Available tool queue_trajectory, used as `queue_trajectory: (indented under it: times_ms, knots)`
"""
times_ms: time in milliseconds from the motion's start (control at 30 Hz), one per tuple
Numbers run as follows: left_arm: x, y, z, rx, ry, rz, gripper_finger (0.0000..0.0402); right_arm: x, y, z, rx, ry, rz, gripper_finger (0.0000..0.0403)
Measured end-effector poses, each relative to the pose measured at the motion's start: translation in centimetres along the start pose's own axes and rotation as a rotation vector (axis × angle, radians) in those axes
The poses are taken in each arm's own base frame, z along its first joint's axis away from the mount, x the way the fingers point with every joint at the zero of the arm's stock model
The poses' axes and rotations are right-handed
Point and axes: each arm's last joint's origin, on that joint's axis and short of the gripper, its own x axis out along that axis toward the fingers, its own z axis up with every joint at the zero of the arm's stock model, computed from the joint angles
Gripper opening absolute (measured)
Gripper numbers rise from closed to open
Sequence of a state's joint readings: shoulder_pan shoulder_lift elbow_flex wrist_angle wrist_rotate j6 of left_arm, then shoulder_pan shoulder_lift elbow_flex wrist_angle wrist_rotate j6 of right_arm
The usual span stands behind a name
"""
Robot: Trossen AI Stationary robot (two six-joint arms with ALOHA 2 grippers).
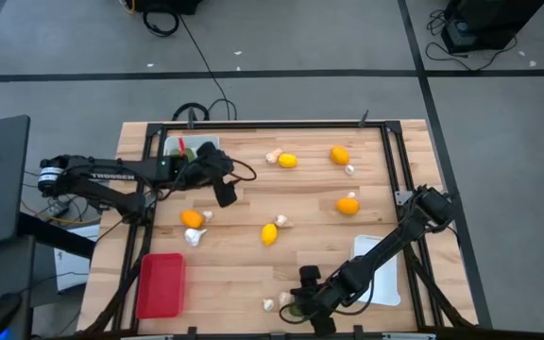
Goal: Sort produce into baskets
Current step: Put the green lime into the top white bin
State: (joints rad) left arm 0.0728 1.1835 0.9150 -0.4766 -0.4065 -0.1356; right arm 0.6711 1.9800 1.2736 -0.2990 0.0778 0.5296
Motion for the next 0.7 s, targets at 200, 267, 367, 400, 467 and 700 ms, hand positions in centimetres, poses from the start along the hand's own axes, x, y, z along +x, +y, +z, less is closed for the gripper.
queue_trajectory:
  times_ms: [200, 267, 367, 400, 467, 700]
  knots:
    - [-0.3, -0.8, 0.0, 0.009, -0.004, -0.060, 0.0289, -0.2, -0.7, 0.0, 0.019, 0.030, -0.030, 0.0238]
    - [-0.3, -1.0, 0.0, -0.003, -0.007, -0.106, 0.0289, -0.3, -1.0, 0.0, 0.020, 0.040, -0.040, 0.0206]
    - [-0.2, -1.6, -0.2, -0.009, -0.021, -0.176, 0.0289, -0.3, -1.3, 0.1, 0.013, 0.044, -0.051, 0.0173]
    - [-0.1, -1.8, -0.4, -0.008, -0.026, -0.200, 0.0289, -0.4, -1.4, 0.2, 0.012, 0.043, -0.060, 0.0172]
    - [0.0, -2.3, -0.8, -0.002, -0.034, -0.243, 0.0289, -0.7, -1.8, 0.3, 0.010, 0.038, -0.103, 0.0172]
    - [0.5, -4.2, -2.0, 0.014, -0.141, -0.331, 0.0289, -3.5, -3.6, 1.5, 0.008, -0.061, -0.318, 0.0193]
